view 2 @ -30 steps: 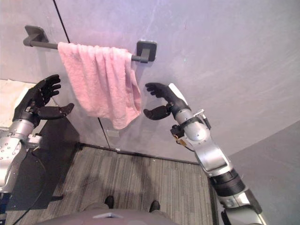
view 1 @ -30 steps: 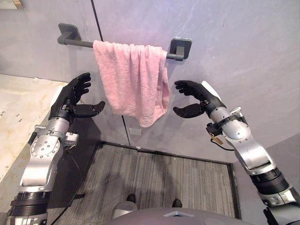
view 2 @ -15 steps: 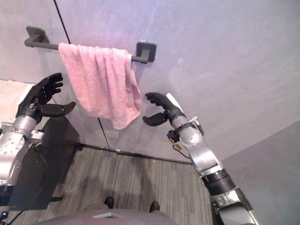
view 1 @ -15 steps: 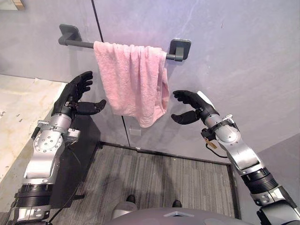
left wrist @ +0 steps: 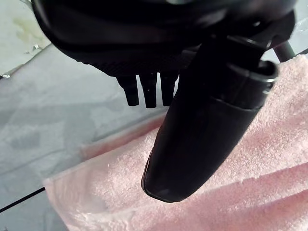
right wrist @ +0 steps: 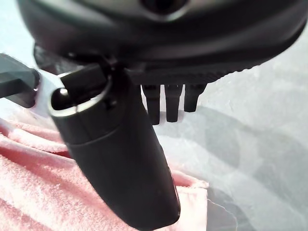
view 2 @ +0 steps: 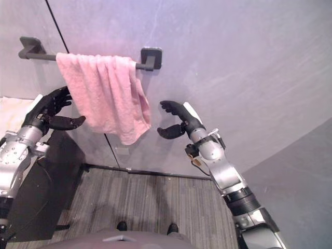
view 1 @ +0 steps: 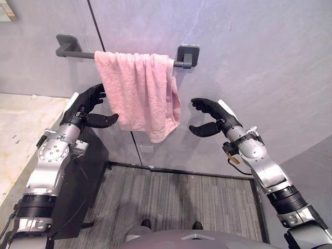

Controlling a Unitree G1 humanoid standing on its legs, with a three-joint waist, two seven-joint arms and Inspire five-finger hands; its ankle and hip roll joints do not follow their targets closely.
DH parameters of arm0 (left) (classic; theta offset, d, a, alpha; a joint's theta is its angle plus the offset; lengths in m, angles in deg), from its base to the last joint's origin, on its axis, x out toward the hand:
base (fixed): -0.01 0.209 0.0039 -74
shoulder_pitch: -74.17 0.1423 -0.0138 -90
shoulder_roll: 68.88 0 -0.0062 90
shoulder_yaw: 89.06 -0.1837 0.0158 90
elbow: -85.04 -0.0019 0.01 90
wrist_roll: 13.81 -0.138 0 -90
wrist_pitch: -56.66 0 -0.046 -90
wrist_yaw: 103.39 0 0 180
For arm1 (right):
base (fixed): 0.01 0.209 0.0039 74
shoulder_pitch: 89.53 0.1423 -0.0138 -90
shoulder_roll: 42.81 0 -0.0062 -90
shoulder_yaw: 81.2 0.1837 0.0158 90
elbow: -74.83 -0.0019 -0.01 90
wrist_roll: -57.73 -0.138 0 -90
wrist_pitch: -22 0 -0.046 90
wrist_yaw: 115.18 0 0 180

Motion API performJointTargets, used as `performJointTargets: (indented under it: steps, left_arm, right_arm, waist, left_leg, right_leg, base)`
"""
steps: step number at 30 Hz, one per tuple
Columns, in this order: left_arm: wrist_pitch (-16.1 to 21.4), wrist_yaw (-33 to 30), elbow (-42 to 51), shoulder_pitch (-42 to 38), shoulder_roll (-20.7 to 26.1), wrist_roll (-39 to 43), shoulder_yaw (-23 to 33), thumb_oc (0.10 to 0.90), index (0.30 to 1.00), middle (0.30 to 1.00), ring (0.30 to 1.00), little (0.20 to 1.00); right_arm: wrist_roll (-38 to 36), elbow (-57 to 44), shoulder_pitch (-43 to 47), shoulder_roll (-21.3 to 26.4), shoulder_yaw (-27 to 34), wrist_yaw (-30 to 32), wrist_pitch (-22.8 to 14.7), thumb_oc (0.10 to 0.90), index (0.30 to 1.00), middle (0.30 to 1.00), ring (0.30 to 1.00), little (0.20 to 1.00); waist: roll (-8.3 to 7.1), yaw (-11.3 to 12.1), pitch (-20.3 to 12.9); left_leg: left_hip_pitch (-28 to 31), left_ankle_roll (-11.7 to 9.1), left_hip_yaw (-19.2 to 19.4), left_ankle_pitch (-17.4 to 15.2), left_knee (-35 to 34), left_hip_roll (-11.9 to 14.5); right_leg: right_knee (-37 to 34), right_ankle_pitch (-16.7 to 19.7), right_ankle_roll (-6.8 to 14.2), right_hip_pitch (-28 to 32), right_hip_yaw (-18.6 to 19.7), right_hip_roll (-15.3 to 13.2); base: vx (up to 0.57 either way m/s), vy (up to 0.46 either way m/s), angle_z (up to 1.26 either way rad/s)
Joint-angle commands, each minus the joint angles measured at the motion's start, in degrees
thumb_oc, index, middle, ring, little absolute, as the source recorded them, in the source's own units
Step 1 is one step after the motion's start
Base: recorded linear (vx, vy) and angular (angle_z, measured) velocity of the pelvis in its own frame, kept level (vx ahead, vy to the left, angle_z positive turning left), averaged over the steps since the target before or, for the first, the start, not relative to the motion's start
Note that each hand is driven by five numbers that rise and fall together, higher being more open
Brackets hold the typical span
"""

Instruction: Organize the bathroom.

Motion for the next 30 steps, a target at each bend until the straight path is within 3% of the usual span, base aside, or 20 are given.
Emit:
performJointTargets:
  steps: [1, 4, 8, 15, 21, 30]
  left_arm:
    - [8.06, -0.64, -2.42, -7.99, 2.49, -0.95, -0.45, 0.800, 0.900, 0.900, 0.900, 0.900]
    - [8.02, -0.68, -2.65, -7.97, 2.08, -1.42, -0.77, 0.800, 0.900, 0.900, 0.900, 0.900]
    - [8.81, -1.10, -4.41, -8.60, 1.49, -2.06, -1.54, 0.800, 0.900, 0.900, 0.900, 0.900]
    - [9.14, -1.17, -4.82, -9.22, 0.72, -2.66, -2.87, 0.800, 0.900, 0.900, 0.900, 0.900]
    - [8.57, -1.09, -4.41, -9.30, -0.43, -3.83, -3.87, 0.800, 0.900, 0.900, 0.900, 0.900]
    - [8.28, -1.13, -4.79, -8.41, -0.36, -4.29, -3.04, 0.800, 0.900, 0.900, 0.900, 0.900]
  right_arm:
    - [1.70, -1.69, 4.39, 1.72, 1.31, 5.19, -8.23, 0.800, 0.900, 0.900, 0.900, 0.900]
    - [0.49, -1.55, 4.35, 1.62, 1.75, 5.46, -8.54, 0.800, 0.900, 0.900, 0.900, 0.900]
    - [-7.28, -0.87, 5.11, 0.44, 1.98, 3.54, -7.41, 0.800, 0.900, 0.900, 0.900, 0.900]
    - [-19.29, 3.78, 5.29, -5.91, -0.08, 1.20, -4.62, 0.800, 0.900, 0.900, 0.900, 0.900]
    - [-19.23, 8.64, 5.67, -9.58, -2.27, 2.10, -5.74, 0.800, 0.900, 0.900, 0.900, 0.900]
    - [-18.27, 9.45, 5.88, -9.91, -2.35, 3.65, -6.60, 0.800, 0.900, 0.900, 0.900, 0.900]
  waist:
    - [1.61, 0.75, -6.40]
    - [1.52, 0.73, -6.37]
    - [1.40, 0.77, -6.22]
    - [1.19, 1.79, -6.35]
    - [0.87, 2.99, -6.29]
    - [0.75, 3.56, -6.11]
  left_leg:
    - [0.12, -3.94, 3.62, -2.20, 1.07, 5.85]
    - [0.15, -3.91, 3.61, -2.26, 1.14, 5.89]
    - [0.24, -3.92, 3.65, -2.27, 1.17, 5.89]
    - [0.01, -3.94, 2.93, -2.17, 1.42, 5.70]
    - [-0.44, -4.01, 1.97, -2.04, 1.92, 5.59]
    - [-0.52, -4.02, 1.67, -2.05, 2.12, 5.54]
  right_leg:
    - [0.94, -6.85, 2.73, 1.90, 1.98, -1.28]
    - [0.98, -6.91, 2.72, 1.94, 2.08, -1.26]
    - [0.88, -6.92, 2.65, 2.11, 2.10, -1.22]
    - [0.73, -6.95, 2.47, 2.54, 1.18, -1.44]
    - [0.70, -7.02, 2.27, 2.99, 0.39, -1.60]
    - [0.48, -7.01, 2.27, 3.36, 0.23, -1.73]
  base:
    - [0.00, 0.000, 0.00]
    - [0.00, 0.000, 0.00]
    - [0.00, 0.000, 0.00]
    - [0.00, 0.000, 0.00]
    - [0.02, 0.014, 0.03]
    - [0.02, 0.019, 0.06]
